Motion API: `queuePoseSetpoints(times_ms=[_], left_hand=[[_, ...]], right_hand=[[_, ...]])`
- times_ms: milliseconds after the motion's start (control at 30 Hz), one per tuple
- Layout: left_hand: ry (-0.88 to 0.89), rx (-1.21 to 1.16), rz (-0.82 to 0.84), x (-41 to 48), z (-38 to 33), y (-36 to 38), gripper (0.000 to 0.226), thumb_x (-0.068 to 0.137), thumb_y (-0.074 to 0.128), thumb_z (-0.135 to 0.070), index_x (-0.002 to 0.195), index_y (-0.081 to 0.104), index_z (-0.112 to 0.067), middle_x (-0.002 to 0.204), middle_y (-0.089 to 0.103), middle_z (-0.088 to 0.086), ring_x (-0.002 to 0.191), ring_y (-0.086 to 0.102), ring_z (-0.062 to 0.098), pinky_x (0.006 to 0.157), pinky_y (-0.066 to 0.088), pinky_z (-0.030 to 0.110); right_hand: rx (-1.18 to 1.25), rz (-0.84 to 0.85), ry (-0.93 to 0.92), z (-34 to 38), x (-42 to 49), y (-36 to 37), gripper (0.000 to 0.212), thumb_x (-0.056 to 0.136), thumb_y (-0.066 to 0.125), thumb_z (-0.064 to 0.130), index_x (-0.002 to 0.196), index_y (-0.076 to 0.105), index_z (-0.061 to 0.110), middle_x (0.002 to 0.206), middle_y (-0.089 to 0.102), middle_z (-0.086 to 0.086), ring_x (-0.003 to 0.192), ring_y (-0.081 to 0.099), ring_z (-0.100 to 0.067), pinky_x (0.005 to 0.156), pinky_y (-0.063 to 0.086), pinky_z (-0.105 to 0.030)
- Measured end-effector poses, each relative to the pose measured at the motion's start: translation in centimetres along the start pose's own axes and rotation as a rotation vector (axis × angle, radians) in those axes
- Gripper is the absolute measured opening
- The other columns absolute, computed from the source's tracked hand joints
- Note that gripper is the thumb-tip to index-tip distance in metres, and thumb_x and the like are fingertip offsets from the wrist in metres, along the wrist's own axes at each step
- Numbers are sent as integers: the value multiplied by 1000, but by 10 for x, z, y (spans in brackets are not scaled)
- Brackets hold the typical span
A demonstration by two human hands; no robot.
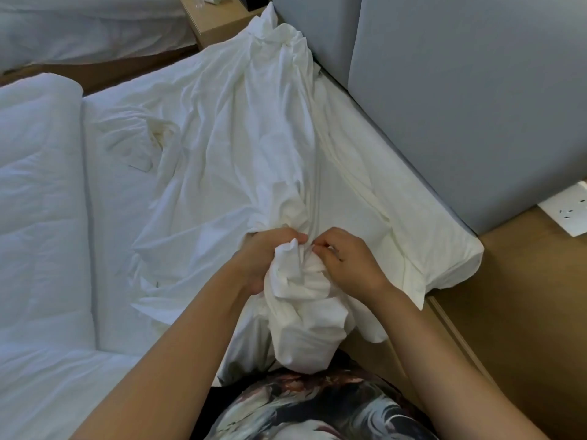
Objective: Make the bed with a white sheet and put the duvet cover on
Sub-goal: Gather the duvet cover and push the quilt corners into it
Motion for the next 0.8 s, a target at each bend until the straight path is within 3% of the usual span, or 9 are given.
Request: queuePoseSetpoints(times_ms=[100,167,267,367,433,533,600,700,800], left_hand=[[-34,81,-30,0,-3,2,34,80,64,-11,47,71,-16,57,68,-1,54,66,10,46,48,18],[-33,187,-112,-1,-4,1,10,73,72,-19,63,73,-17,67,70,1,66,67,17,55,51,24],[-39,286,-140,-2,-6,-6,38,53,72,-26,88,67,-12,86,69,6,80,66,24,70,53,33],[-60,431,-89,-7,-9,-11,19,66,74,-20,83,66,-18,74,70,-3,69,67,15,55,51,24],[-93,446,-34,-11,-13,-9,21,60,78,-22,79,70,-17,76,72,-1,74,68,16,61,53,26],[3,172,56,-12,-15,-5,16,38,72,-20,53,70,-15,64,68,2,64,66,15,57,52,23],[101,-10,27,-12,-14,-5,9,38,65,-15,47,67,-14,57,64,1,54,63,14,50,48,19],[141,-92,81,-16,-12,-1,8,59,67,-16,57,73,-12,66,70,3,64,68,14,55,52,20],[124,28,149,-19,-13,7,23,67,72,-39,69,77,-17,80,74,2,81,71,12,67,54,18]], right_hand=[[119,-229,-13,10,-1,-9,12,90,56,3,81,63,5,80,56,3,74,53,-3,68,39,-7],[116,-289,-73,17,-3,-17,11,89,57,1,82,64,1,81,59,0,73,54,-4,68,40,-7],[142,-322,-76,25,-6,-26,12,91,55,2,80,62,1,80,60,-6,72,54,-8,66,42,-12],[387,-482,2,34,-13,-33,20,95,51,9,79,54,21,77,58,16,70,52,5,66,42,-7],[494,-536,-57,47,-14,-32,22,96,47,12,80,50,27,73,56,24,69,52,8,66,43,-7],[486,-390,-93,57,-12,-13,23,95,41,12,80,45,29,73,53,25,67,48,9,65,40,-8],[422,-268,-25,49,-11,1,25,98,41,11,80,44,28,74,51,19,67,46,5,66,39,-13],[332,-186,1,41,-10,6,19,97,43,10,83,49,20,84,50,6,75,47,-1,72,39,-16],[269,-130,-73,53,-10,8,25,94,46,9,78,48,28,83,51,13,78,51,1,71,41,-12]])
Point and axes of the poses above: each hand's wrist, its own x-axis towards the middle knuckle, its own y-axis out of the palm, z = x × y, the point moved 2 cm from there along x, towards the middle knuckle
